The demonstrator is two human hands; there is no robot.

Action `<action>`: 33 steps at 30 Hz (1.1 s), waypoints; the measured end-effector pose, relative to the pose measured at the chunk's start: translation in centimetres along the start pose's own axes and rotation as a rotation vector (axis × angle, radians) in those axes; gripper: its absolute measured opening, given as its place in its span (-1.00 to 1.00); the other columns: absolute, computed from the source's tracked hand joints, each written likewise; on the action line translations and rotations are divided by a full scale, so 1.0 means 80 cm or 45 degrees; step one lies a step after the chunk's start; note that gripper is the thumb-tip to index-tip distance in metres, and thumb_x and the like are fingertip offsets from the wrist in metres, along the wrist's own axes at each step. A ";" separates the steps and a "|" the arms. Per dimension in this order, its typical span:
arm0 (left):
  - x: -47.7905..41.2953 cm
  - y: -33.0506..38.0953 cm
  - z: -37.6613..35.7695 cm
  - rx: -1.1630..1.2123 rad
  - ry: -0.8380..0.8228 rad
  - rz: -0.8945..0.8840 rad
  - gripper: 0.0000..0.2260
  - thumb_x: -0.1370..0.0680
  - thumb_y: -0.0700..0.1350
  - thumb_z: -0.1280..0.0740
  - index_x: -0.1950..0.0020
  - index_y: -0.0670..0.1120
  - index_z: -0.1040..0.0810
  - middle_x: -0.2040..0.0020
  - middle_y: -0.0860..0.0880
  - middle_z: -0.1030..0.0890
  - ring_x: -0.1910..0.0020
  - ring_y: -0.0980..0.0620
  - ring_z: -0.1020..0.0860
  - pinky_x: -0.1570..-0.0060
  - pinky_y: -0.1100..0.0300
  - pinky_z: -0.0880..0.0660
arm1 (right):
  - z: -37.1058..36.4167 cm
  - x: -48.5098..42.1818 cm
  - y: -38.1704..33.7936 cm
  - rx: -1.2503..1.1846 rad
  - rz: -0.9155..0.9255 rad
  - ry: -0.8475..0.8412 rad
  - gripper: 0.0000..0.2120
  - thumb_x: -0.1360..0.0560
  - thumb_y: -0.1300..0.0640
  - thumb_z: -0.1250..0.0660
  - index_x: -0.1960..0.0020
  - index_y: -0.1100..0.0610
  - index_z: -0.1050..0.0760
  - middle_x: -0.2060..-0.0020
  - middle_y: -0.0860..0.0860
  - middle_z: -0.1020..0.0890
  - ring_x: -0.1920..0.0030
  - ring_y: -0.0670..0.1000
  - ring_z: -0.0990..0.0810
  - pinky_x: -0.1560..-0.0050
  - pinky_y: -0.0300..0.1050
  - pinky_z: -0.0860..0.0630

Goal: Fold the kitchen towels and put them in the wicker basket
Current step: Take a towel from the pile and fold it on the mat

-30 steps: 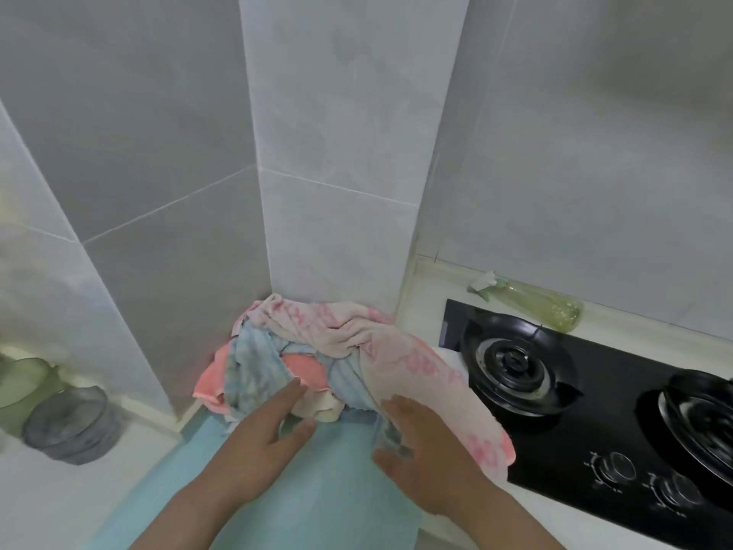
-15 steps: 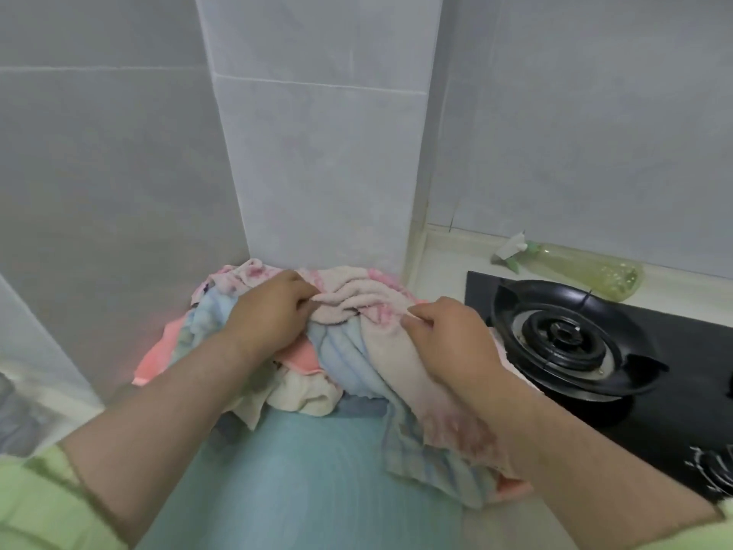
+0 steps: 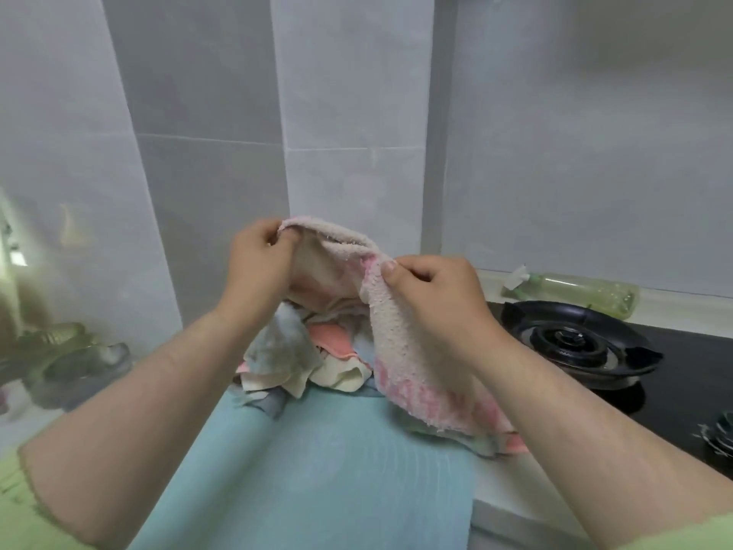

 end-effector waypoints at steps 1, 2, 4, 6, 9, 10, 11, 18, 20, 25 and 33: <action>0.013 0.007 0.015 0.065 0.003 0.049 -0.79 -0.54 -0.21 -0.23 0.30 -0.14 -0.49 0.41 0.06 -0.49 0.37 0.01 -0.46 0.32 0.07 -0.47 | -0.005 0.013 -0.012 -0.025 0.006 -0.028 -0.66 -0.55 -0.01 -0.33 0.13 0.30 -0.59 0.33 0.24 -0.56 0.30 -0.12 -0.40 0.25 -0.15 -0.33; 0.027 0.013 0.030 0.138 0.001 0.103 -0.85 -0.53 -0.24 -0.22 0.20 -0.23 -0.52 0.33 -0.07 -0.55 0.33 -0.05 -0.54 0.28 -0.02 -0.56 | -0.011 0.028 -0.023 -0.051 0.012 -0.052 -0.66 -0.55 -0.01 -0.34 0.09 0.31 -0.59 0.23 0.29 -0.59 0.28 -0.11 -0.42 0.23 -0.15 -0.35; 0.059 0.027 0.061 0.309 0.005 0.192 -0.87 -0.54 -0.30 -0.20 0.08 -0.30 -0.53 0.21 -0.18 -0.63 0.26 -0.10 -0.64 0.21 -0.01 -0.64 | -0.022 0.060 -0.049 -0.094 0.017 -0.116 -0.64 -0.55 -0.01 -0.33 0.07 0.33 -0.57 0.21 0.32 -0.58 0.27 -0.09 -0.42 0.23 -0.13 -0.35; 0.096 0.033 0.092 0.472 0.022 0.258 -0.86 -0.55 -0.32 -0.19 0.12 -0.23 -0.52 0.21 -0.15 -0.63 0.23 -0.07 -0.64 0.20 0.10 -0.63 | -0.033 0.098 -0.072 -0.105 0.024 -0.207 -0.70 -0.55 0.01 -0.34 0.16 0.25 -0.61 0.40 0.11 -0.53 0.32 -0.14 -0.40 0.25 -0.15 -0.34; 0.149 0.025 0.131 0.815 0.135 0.458 -0.69 -0.50 -0.32 -0.16 0.40 -0.14 -0.53 0.38 -0.09 -0.55 0.37 0.01 -0.56 0.31 0.25 -0.54 | -0.055 0.169 -0.096 -0.015 0.054 -0.352 -0.71 -0.53 0.03 -0.36 0.36 0.03 -0.57 0.51 -0.16 -0.40 0.43 -0.20 -0.31 0.36 -0.29 -0.26; 0.168 0.017 0.140 0.871 0.156 0.534 -0.68 -0.47 -0.29 -0.17 0.46 -0.15 -0.53 0.40 -0.08 -0.54 0.37 0.01 -0.55 0.29 0.23 -0.53 | -0.066 0.193 -0.095 0.049 0.081 -0.400 -0.72 -0.52 0.00 -0.35 0.34 0.06 -0.56 0.50 -0.14 -0.38 0.42 -0.19 -0.30 0.38 -0.26 -0.25; 0.186 0.006 0.151 0.838 0.161 0.564 -0.74 -0.44 -0.27 -0.20 0.45 -0.17 -0.52 0.37 -0.10 -0.53 0.35 0.01 -0.53 0.25 0.18 -0.50 | -0.079 0.216 -0.092 0.118 0.108 -0.455 -0.72 -0.50 -0.04 -0.34 0.29 0.11 -0.55 0.48 -0.08 -0.39 0.41 -0.18 -0.30 0.36 -0.20 -0.26; 0.277 -0.081 0.201 0.150 0.024 0.665 -0.78 -0.29 -0.25 -0.37 0.07 -0.16 -0.57 0.11 -0.16 -0.61 0.16 -0.12 -0.56 0.16 0.05 -0.49 | -0.129 0.310 -0.074 0.265 0.057 -0.798 -0.70 -0.46 -0.05 -0.27 0.18 0.19 -0.58 0.29 0.04 -0.65 0.32 -0.16 -0.46 0.19 -0.17 -0.44; 0.287 -0.100 0.212 0.037 0.005 0.751 -0.70 -0.40 -0.36 -0.35 -0.08 -0.11 -0.52 -0.07 -0.17 -0.57 0.01 -0.16 -0.58 -0.04 -0.04 -0.53 | -0.121 0.306 -0.070 0.196 -0.049 -0.743 -0.83 -0.47 0.07 -0.30 0.26 0.03 -0.59 0.32 -0.14 -0.64 0.29 -0.24 -0.50 0.14 -0.25 -0.47; 0.301 -0.125 0.223 -0.157 -0.055 0.906 -0.58 -0.42 -0.12 -0.47 -0.23 -0.12 -0.46 -0.14 -0.14 -0.53 -0.07 -0.13 -0.54 -0.08 0.03 -0.48 | -0.102 0.275 -0.074 0.389 -0.054 -0.559 -0.82 -0.54 0.04 -0.27 0.00 -0.08 -0.66 0.25 -0.35 -0.58 0.21 -0.36 -0.51 0.10 -0.40 -0.43; 0.287 -0.110 0.204 -0.564 -0.351 0.895 -0.73 -0.37 -0.14 -0.42 -0.01 -0.16 -0.46 0.12 -0.09 -0.55 0.17 -0.05 -0.55 0.24 0.12 -0.45 | -0.151 0.272 -0.048 0.708 -0.070 -1.056 -0.71 -0.51 -0.03 -0.25 0.27 0.16 -0.45 0.35 0.11 -0.41 0.29 0.11 -0.45 0.29 -0.09 -0.28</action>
Point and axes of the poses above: each hand's wrist, its own x-axis away from the middle knuckle, its own z-axis out of the back of the hand, y = z × x, the point moved 6 cm from there along -x, towards the middle knuckle
